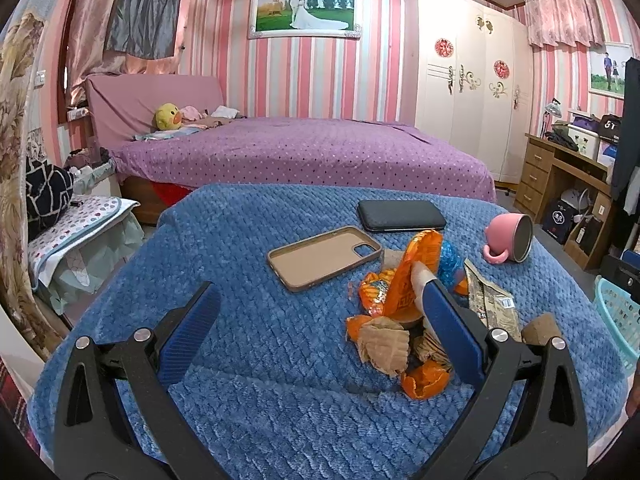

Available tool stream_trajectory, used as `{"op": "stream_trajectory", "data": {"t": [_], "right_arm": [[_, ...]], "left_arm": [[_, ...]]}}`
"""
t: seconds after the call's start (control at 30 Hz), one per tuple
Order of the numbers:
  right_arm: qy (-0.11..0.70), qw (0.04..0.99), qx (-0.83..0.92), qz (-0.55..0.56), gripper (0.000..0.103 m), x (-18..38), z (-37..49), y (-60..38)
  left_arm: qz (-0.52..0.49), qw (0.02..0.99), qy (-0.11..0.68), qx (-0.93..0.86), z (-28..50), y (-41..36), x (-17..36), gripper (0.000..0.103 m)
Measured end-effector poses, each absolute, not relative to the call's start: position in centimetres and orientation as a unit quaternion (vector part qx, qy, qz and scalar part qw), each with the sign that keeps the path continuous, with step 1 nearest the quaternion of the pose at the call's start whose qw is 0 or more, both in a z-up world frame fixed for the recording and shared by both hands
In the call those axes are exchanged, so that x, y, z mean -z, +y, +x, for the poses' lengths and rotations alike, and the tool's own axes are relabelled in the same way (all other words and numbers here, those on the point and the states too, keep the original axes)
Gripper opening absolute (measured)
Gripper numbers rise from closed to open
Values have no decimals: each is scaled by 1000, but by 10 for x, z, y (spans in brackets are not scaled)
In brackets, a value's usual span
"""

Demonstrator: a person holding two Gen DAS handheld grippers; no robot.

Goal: Collect trash

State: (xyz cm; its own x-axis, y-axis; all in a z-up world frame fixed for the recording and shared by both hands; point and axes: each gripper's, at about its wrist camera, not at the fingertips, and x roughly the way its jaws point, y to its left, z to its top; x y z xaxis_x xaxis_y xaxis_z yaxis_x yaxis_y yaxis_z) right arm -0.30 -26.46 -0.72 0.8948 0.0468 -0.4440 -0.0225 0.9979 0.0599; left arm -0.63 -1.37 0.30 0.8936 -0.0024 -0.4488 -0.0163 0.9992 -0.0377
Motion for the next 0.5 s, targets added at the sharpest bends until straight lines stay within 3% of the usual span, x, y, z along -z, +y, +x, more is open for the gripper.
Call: {"op": "stream_trajectory", "data": {"t": [0.5], "right_arm": [[229,973,-18,29,99,10,-3,-263]], "left_arm": [[-26,976,215,-12,-10,-18,-7,98]]}}
